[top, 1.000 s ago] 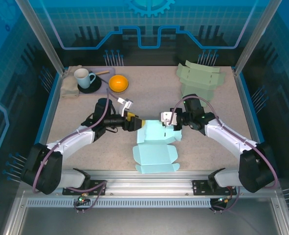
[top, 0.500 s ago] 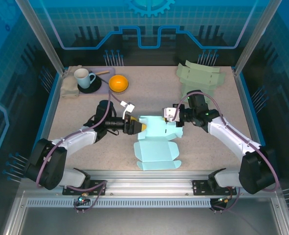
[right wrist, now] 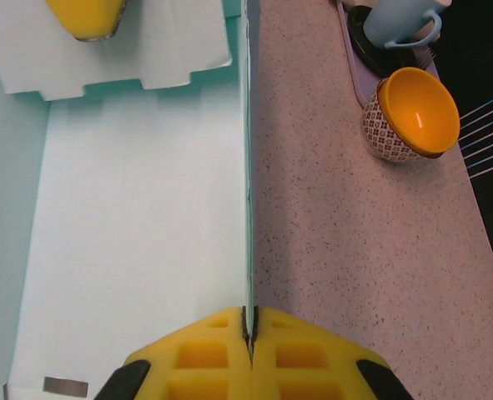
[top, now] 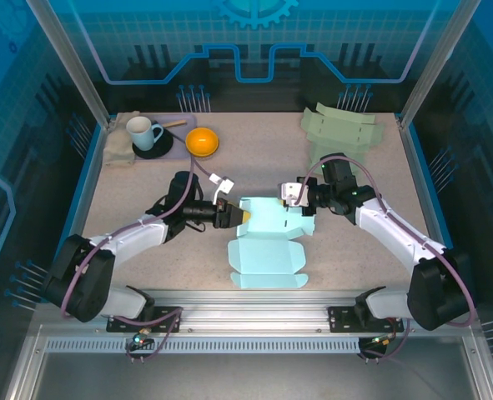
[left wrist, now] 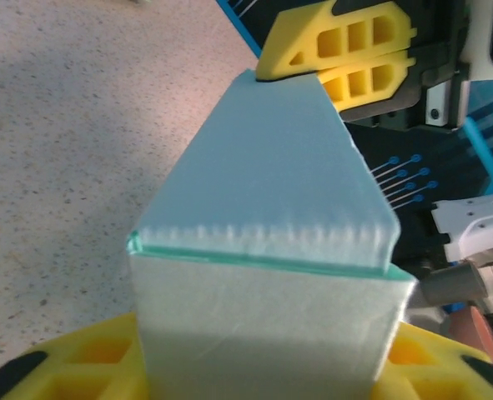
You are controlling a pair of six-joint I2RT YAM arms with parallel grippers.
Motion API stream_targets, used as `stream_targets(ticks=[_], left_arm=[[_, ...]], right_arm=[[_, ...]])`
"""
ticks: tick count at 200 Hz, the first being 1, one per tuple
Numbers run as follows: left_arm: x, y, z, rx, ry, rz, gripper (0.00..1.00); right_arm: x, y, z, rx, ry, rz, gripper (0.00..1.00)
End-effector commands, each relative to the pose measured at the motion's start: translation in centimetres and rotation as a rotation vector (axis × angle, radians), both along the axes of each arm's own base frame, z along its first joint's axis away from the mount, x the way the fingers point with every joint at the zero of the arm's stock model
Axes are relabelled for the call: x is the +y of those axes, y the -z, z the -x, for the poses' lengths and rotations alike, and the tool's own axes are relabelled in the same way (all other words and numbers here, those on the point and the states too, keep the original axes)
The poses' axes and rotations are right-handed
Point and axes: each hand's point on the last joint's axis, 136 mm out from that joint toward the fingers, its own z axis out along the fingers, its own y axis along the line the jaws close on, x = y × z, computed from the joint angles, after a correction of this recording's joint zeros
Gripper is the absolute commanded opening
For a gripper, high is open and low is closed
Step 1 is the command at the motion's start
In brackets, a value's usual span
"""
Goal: Fold the paper box
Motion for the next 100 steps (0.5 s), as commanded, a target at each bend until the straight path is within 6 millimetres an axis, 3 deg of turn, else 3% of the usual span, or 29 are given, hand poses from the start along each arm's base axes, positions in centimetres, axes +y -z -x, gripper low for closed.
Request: stream_targets(ticks=[1,40,100], left_arm=[[0.9,0.1,-1.2,-0.041,-0.101,-0.080,0.34],[2.3,0.4,-2.0,-0.101,-0.213,-0.182,0.23],[5.0,1.4,-3.4,-0.139,-0.383,-0.337,0.20]], right_arm=[[0.5,-2.3,0.0,-0.026,-0.018,-0.053,0.00],[0.5,-2.2,-0.3,-0.030,0.000,-0.047,0.00],[0.3,-1.9,-1.0,-0.043,0.040,-0.020,0.00]])
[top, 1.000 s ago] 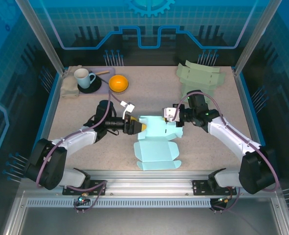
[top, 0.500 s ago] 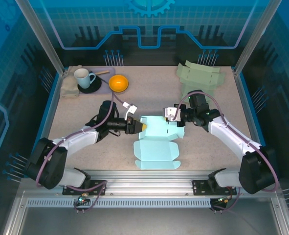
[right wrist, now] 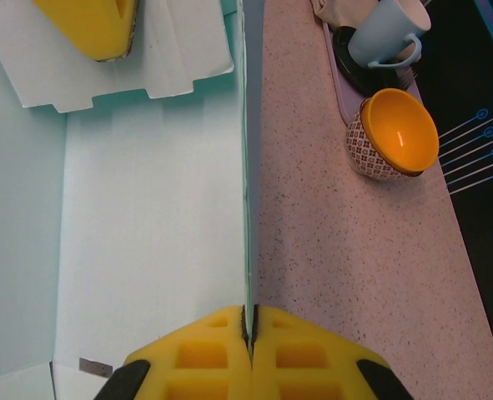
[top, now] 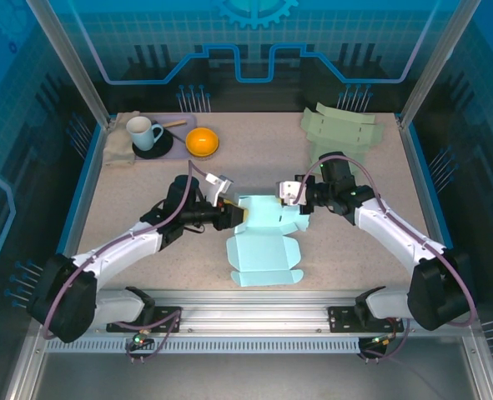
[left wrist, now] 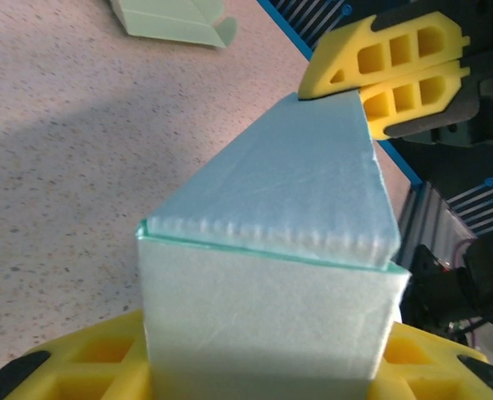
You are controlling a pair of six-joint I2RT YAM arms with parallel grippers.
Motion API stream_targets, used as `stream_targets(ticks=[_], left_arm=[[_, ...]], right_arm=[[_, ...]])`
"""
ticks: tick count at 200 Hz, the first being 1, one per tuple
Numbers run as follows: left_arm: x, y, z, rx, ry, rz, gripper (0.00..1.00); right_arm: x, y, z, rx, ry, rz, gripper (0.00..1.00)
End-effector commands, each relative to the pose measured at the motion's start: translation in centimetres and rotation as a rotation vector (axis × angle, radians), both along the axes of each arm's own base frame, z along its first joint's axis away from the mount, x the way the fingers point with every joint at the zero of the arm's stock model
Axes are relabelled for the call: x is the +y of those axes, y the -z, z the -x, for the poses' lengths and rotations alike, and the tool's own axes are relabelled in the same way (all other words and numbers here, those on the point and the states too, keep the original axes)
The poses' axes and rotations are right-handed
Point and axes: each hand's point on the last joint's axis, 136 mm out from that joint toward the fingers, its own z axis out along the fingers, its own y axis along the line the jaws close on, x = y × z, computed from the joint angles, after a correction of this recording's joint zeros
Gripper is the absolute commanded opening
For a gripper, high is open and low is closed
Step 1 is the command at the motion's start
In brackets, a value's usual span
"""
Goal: Fold the paper box
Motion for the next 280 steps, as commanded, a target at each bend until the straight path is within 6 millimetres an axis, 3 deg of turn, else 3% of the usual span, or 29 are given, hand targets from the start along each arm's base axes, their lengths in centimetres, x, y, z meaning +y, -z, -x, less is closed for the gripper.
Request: stream_targets(ticks=[1,46,88,134,165,210,252,280], left_arm=[[3.8,2.3,-2.4,0.007,-0.219,-0.167,0.20],[4.7,2.9,-3.2,-0.019,-0.295,-0.248,0.17],[4.1,3.4,-3.5,-0.037,-0.296,-0.304,0.10],[5.1,4.7,-3.9,-0.052,-0.354,-0.397,0.18],[5.7,5.6,-4.4,-0.044,-0.397,-0.438,0.09],[5.3,6.1,-4.9,-0.037,-0.427,-0.473,0.04],[8.4,7.8,-6.5,0.012,-0.635,-0.648,0.02],[10.4,9.1,-7.0,0.045,-0.738,-0.759,0.00]], right_arm=[[-0.4,-1.0,-0.6,-0.004,0.047,0.001,0.00],[-0.2,-0.8,-0.8,-0.009,0.065,0.033,0.00],[0.5,0.1,-0.6,0.003,0.062,0.065,0.00],[0.4,0.4,-1.1,0.016,0.100,0.085,0.00],[0.5,0.7,-1.0,0.029,0.100,0.093,0.00],[1.1,0.9,-1.3,0.031,0.121,0.112,0.00],[2.1,0.8,-1.9,0.016,0.178,0.139,0.00],[2.6,1.8,-2.1,0.028,0.224,0.144,0.00]])
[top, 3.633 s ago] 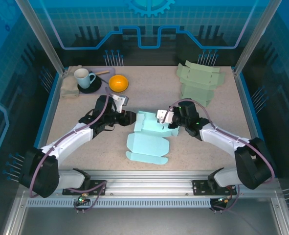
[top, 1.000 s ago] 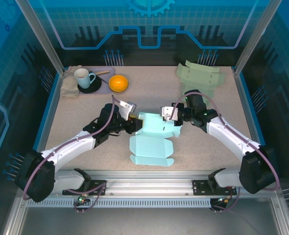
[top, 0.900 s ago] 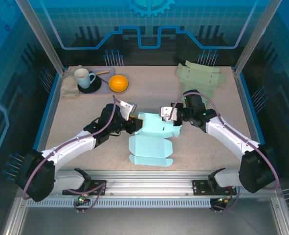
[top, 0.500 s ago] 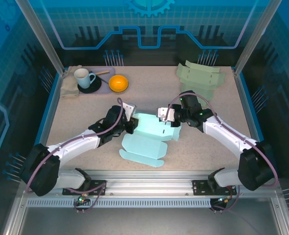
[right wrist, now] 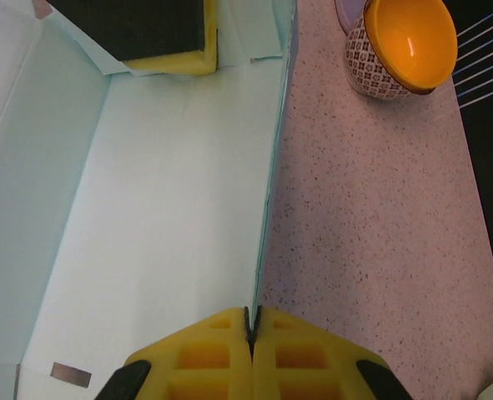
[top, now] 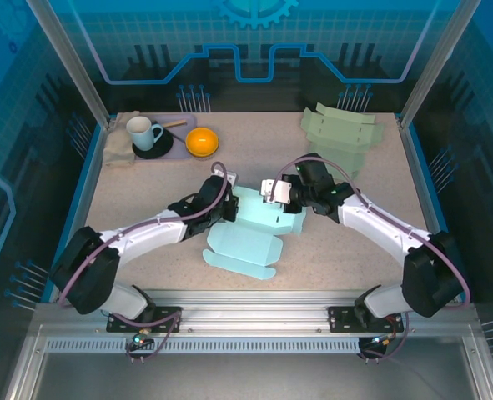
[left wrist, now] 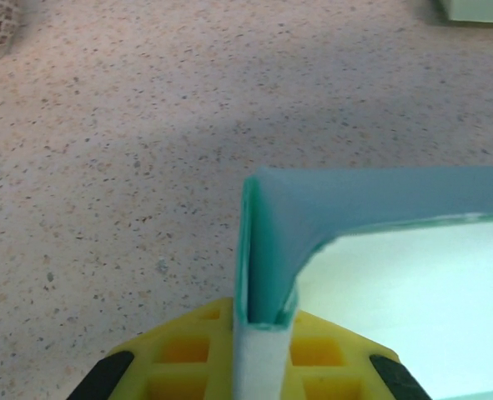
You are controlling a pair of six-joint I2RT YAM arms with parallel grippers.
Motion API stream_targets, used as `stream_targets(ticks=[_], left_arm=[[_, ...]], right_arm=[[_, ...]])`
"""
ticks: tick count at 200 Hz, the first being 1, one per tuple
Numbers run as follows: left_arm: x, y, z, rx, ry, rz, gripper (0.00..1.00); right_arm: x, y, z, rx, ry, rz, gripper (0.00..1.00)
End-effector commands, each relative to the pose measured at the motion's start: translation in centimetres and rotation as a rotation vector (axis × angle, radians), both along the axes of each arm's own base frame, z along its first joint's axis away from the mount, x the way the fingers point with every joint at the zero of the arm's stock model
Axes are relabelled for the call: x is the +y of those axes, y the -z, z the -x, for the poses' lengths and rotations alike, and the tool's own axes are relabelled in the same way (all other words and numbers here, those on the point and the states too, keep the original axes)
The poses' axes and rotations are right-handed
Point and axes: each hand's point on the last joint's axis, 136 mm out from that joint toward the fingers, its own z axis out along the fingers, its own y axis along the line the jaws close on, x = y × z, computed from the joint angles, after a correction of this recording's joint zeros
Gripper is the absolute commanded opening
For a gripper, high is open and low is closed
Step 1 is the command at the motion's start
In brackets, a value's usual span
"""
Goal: Fold the paper box
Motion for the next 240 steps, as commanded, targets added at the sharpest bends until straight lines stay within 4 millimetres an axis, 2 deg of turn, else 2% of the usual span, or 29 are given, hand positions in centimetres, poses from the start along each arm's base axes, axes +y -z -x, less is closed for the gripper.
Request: stream_targets(ticks=[1,23,51,86,105,140,181,214,240], left_arm=[[6.5,3.1,-0.3,0.068,-0.276,-0.224,0.00],[6.9,4.7,-0.5,0.100,-0.297,-0.281,0.00],[6.5,6.6,-0.6,0.141,-0.274,-0.307,0.00],[5.7,8.1,-0.4,0.195,-0.228,-0.311,0.20],[4.8,7.9,-0.3,0.236,-0.188,-0.269,0.29],[3.2,5.8,0.3,0.303,-0.128,-0.163,0.45],[1.6,3.6,1.6,0.374,-0.067,-0.048,0.53],[0.5,1.8,2.2,0.383,-0.029,0.027,0.56],[0.4,2.6,2.2,0.406,-0.005,0.003,0.55]], right_arm=[[1.0,-0.7,0.0,-0.003,0.027,-0.033,0.00],[1.2,0.7,-0.2,0.031,0.064,-0.046,0.00],[1.4,2.7,0.1,0.109,0.089,-0.074,0.00],[1.1,6.0,0.0,0.195,0.129,-0.044,0.00],[0.7,7.1,-0.2,0.236,0.153,-0.036,0.00],[-0.1,8.9,-0.5,0.289,0.181,-0.007,0.00],[-0.3,9.5,-0.6,0.315,0.183,-0.004,0.00],[-0.3,9.8,-0.6,0.326,0.181,0.007,0.00],[-0.3,10.0,-0.5,0.328,0.175,0.014,0.00]])
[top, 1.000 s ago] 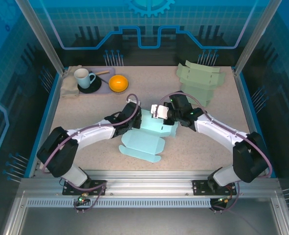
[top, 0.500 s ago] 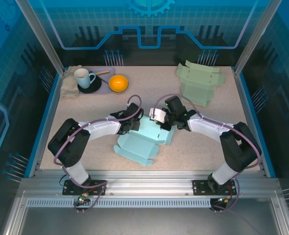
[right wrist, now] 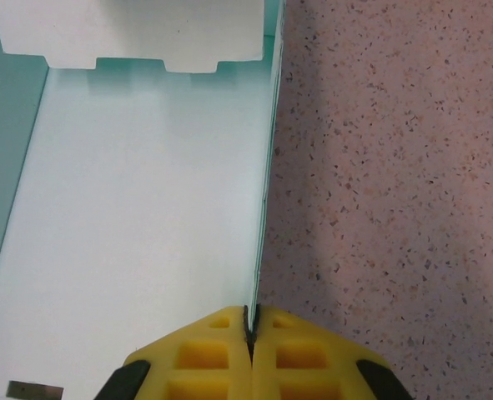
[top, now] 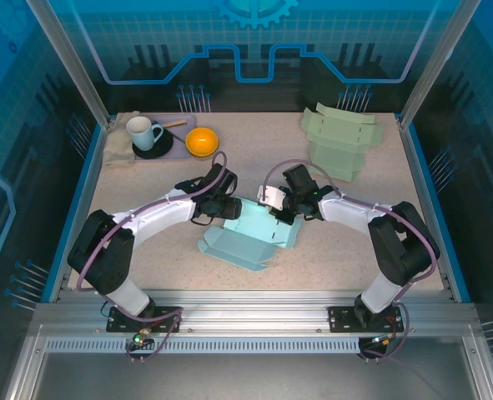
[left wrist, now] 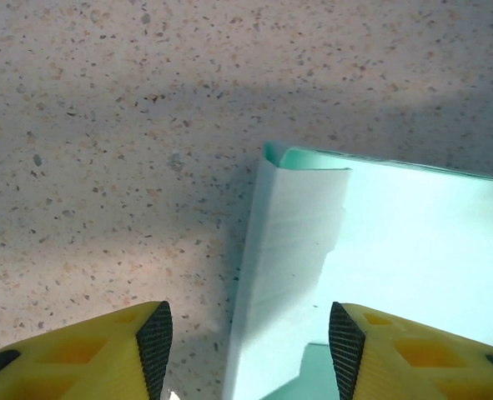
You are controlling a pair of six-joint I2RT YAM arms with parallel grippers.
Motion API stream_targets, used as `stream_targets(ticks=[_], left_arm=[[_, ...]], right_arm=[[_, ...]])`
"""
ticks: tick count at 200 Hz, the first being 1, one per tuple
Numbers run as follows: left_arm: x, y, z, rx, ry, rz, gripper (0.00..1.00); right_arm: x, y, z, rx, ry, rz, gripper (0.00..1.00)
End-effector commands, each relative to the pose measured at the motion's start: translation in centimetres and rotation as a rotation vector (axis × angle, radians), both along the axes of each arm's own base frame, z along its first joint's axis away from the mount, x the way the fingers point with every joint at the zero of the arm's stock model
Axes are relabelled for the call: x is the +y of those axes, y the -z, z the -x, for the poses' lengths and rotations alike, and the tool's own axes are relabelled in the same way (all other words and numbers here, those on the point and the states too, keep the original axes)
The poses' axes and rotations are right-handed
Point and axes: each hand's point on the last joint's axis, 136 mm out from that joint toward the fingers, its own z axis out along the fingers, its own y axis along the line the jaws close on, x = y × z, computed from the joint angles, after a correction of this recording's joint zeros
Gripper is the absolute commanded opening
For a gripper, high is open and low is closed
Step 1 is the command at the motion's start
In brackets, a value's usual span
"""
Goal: Fold the paper box
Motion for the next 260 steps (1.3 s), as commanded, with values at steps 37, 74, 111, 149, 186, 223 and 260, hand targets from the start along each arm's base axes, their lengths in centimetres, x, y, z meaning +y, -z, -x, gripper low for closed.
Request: stream_targets(ticks=[37,74,111,149,186,223,260], left_arm=[[-0.5,2.1,0.5,0.094,0.046,0.014,0.50],[-0.4,3.3,0.7,0.129,0.057,0.077,0.44],[-2.3,4.4,1.9,0.182,0.126,0.189,0.42],[-1.5,5.6,2.5,0.211,0.114,0.146,0.41],[-0.5,5.7,3.3,0.233,0.101,0.110,0.42],[1.0,5.7,4.1,0.248,0.059,0.054,0.42],[0.9,6.4,4.2,0.263,0.036,0.057,0.26]], right_arm=[[-0.1,0.3,0.5,0.047,-0.013,0.001,0.00],[-0.1,0.3,1.0,0.055,-0.036,0.002,0.00],[0.0,0.5,1.3,0.065,-0.057,0.004,0.00],[0.1,0.5,1.6,0.072,-0.073,0.003,0.00],[0.0,0.7,1.7,0.081,-0.075,0.012,0.00],[-0.2,0.9,1.6,0.085,-0.072,0.024,0.00],[-0.1,0.9,1.4,0.082,-0.067,0.027,0.00]])
